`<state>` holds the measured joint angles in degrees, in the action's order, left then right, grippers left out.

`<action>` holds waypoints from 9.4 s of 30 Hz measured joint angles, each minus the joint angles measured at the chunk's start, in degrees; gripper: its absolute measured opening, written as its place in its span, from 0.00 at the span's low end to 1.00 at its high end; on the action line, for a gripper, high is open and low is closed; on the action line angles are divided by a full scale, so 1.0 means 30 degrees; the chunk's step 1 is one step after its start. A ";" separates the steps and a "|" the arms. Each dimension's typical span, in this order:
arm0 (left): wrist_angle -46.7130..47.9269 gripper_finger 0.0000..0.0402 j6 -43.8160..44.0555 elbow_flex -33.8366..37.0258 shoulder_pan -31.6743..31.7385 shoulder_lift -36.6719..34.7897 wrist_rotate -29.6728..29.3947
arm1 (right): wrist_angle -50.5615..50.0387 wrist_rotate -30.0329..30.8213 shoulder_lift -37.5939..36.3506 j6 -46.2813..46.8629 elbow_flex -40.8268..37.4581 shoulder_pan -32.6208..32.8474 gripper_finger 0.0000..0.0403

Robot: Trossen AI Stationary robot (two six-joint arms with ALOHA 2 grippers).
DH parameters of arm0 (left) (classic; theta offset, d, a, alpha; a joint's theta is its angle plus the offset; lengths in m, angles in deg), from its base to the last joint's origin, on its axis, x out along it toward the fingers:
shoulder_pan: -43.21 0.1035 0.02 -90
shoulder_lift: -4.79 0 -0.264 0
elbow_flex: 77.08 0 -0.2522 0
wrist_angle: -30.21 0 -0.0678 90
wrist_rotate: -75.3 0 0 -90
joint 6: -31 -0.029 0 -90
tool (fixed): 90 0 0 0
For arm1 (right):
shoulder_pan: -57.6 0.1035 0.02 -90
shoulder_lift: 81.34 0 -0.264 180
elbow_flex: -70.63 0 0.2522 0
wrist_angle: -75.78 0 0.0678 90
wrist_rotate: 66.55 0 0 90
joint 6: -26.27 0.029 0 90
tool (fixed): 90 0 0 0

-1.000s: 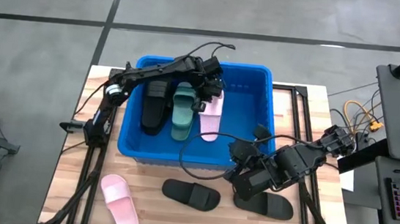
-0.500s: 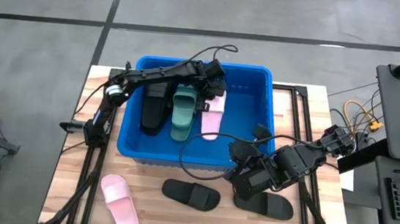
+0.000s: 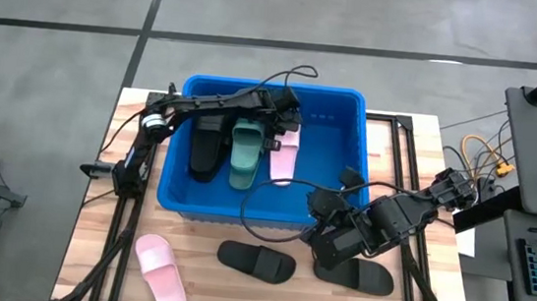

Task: Pick and place slides into bin
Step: Put the pink slipper into the blue bin

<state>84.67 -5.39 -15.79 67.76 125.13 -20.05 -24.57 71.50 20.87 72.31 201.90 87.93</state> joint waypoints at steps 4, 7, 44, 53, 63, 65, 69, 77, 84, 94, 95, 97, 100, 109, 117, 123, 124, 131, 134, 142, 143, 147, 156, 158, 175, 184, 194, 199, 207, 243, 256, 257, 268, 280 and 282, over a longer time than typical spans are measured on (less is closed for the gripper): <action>-0.0465 0.00 -0.0013 0.0118 0.0000 0.0000 -0.0270 | 0.0007 -0.0004 0.0000 0.0007 0.0000 0.0000 0.02; -0.0973 0.00 -0.0013 0.0110 0.0007 0.0000 -0.0372 | 0.0007 -0.0004 0.0000 0.0007 0.0000 0.0000 0.02; -0.0884 0.18 -0.0002 0.0081 0.0066 -0.0015 0.0330 | 0.0015 -0.0015 0.0000 0.0160 -0.0036 0.0000 0.02; -0.0850 0.34 0.0029 0.0061 0.0067 -0.0015 -0.1490 | -0.0022 -0.0015 0.0000 0.0160 -0.0138 0.0002 0.02; 0.1409 0.39 0.1223 -0.0021 -0.0285 -0.1222 -0.1861 | -0.1156 0.0285 -0.0335 0.1500 -0.0213 0.0195 0.02; 0.1869 0.39 0.1656 -0.0021 -0.0443 -0.1883 -0.1830 | -0.1151 0.0750 -0.0456 0.1508 -0.0340 0.0387 0.02; 0.2706 0.39 0.3284 -0.0006 -0.0843 -0.3560 -0.1818 | -0.1144 0.0988 -0.0705 0.1501 -0.0530 0.0509 0.02; 0.3289 0.39 0.7445 0.0030 -0.2540 -0.8140 -0.1989 | -0.1129 0.1860 -0.1400 0.2029 -0.1173 0.1262 0.02; 0.4921 0.39 1.1981 0.0031 -0.5667 -1.1458 -0.3860 | -0.1137 0.2520 -0.1774 0.3639 -0.2564 0.2469 0.02; 0.9720 0.39 1.8284 0.0088 -1.1389 -1.2328 -0.4901 | -0.0927 0.3337 -0.2091 0.5173 -0.4069 0.3881 0.02; 0.9879 0.39 1.8981 0.0088 -1.1833 -1.2228 -0.4976 | -0.0919 0.3337 -0.2091 0.5193 -0.4116 0.4072 0.02; 0.9953 0.38 2.0102 0.0095 -1.2745 -1.2128 -0.5239 | -0.0886 0.3337 -0.2091 0.5497 -0.4153 0.4424 0.02; 0.9949 0.38 2.1400 0.0103 -1.4176 -1.1894 -0.5745 | -0.0846 0.3351 -0.2091 0.5877 -0.4134 0.4902 0.02; 1.1514 0.38 2.6602 0.0081 -1.8500 -1.1238 -0.4988 | 0.0145 0.3352 -0.2056 0.6309 -0.4218 0.5748 0.02; 1.1654 0.38 3.1105 0.0081 -2.1913 -1.0301 -0.4041 | 0.0933 0.3526 -0.2018 0.5697 -0.4286 0.5770 0.02; 1.2003 0.38 3.4895 0.0081 -2.3704 -0.9482 -0.3548 | 0.1040 0.4014 -0.2018 0.5674 -0.4291 0.5763 0.02; 1.2221 0.38 3.5490 0.0081 -2.3945 -0.9285 -0.3547 | 0.1035 0.4019 -0.2018 0.5722 -0.4291 0.5763 0.02; 1.3234 0.38 3.8229 0.0103 -2.5379 -0.7604 -0.3279 | 0.1237 0.4058 -0.2018 0.5821 -0.4291 0.5598 0.02; 1.3955 0.38 3.9765 0.0103 -2.5744 -0.6623 -0.3051 | 0.1479 0.4051 -0.2018 0.5714 -0.4291 0.5467 0.02; 1.5687 0.38 4.2504 0.0118 -2.5879 -0.4283 0.1027 | 0.1679 0.4018 -0.2014 0.5149 -0.4291 0.5121 0.02; 1.5813 0.38 4.2772 0.0118 -2.5904 -0.4121 0.1392 | 0.1684 0.4017 -0.2011 0.5135 -0.4291 0.5108 0.02; 1.6477 0.38 4.5039 0.0118 -2.6079 -0.3589 0.1694 | 0.1705 0.3910 -0.2011 0.4971 -0.4291 0.5035 0.02; 1.6307 0.48 4.6003 0.0118 -2.6639 -0.2989 0.1695 | 0.1727 0.2998 -0.2011 0.4486 -0.4291 0.5034 0.02; 1.6295 0.53 4.6051 0.0118 -2.6811 -0.2957 0.1701 | 0.1734 0.2914 -0.2011 0.4495 -0.4291 0.5034 0.02; 1.6173 0.75 4.6047 0.0885 -2.7292 -0.1298 0.3899 | 0.2507 0.2761 -0.2018 0.4444 -0.4291 0.5042 0.02; 1.4676 0.75 4.6994 0.3723 -2.7277 -0.1676 0.5933 | 0.2652 0.1829 -0.2025 0.3964 -0.4291 0.5013 0.02; 1.4430 0.75 4.6720 0.5445 -2.7277 -0.1668 0.5476 | 0.2710 0.1828 -0.2033 0.3943 -0.4291 0.5005 0.02; 1.4444 0.74 4.6292 0.5742 -2.7277 -0.1668 0.5468 | 0.2710 0.1829 -0.2040 0.3981 -0.4291 0.4997 0.02; 1.4628 0.61 4.5864 0.5742 -2.7277 -0.1683 0.5220 | 0.2746 0.1827 -0.2047 0.4038 -0.4291 0.4757 0.02; 1.6554 0.00 4.5522 0.2015 -2.7257 -0.4540 0.3083 | 0.5164 -0.1272 -0.2058 0.0489 -0.4284 0.4764 0.02; 1.6455 0.00 4.5199 -0.1052 -2.6628 -0.5643 0.0970 | 1.0659 -0.3208 -0.2455 -0.4742 -0.4269 0.4830 0.02; 1.6448 0.00 4.5018 -0.1417 -2.6485 -0.5646 0.0768 | 1.0659 -0.3206 -0.2463 -0.4793 -0.4269 0.4830 0.02; 1.6438 0.00 4.0004 -0.6087 -2.4058 -0.5022 -0.0759 | 1.0652 -0.3176 -0.2477 -0.4583 -0.4269 0.4845 0.02; 1.6453 0.00 3.3405 -0.7933 -2.0451 -0.5159 -0.3623 | 1.0675 -0.4014 -0.2772 -0.4211 -0.4269 0.4845 0.02; 1.6453 0.00 3.2412 -0.7933 -1.9811 -0.5284 -0.3869 | 1.0688 -0.4014 -0.2833 -0.4091 -0.4269 0.4845 0.02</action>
<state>134.02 91.85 -39.59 8.33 109.27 -31.66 7.49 59.46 12.37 60.04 189.10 102.46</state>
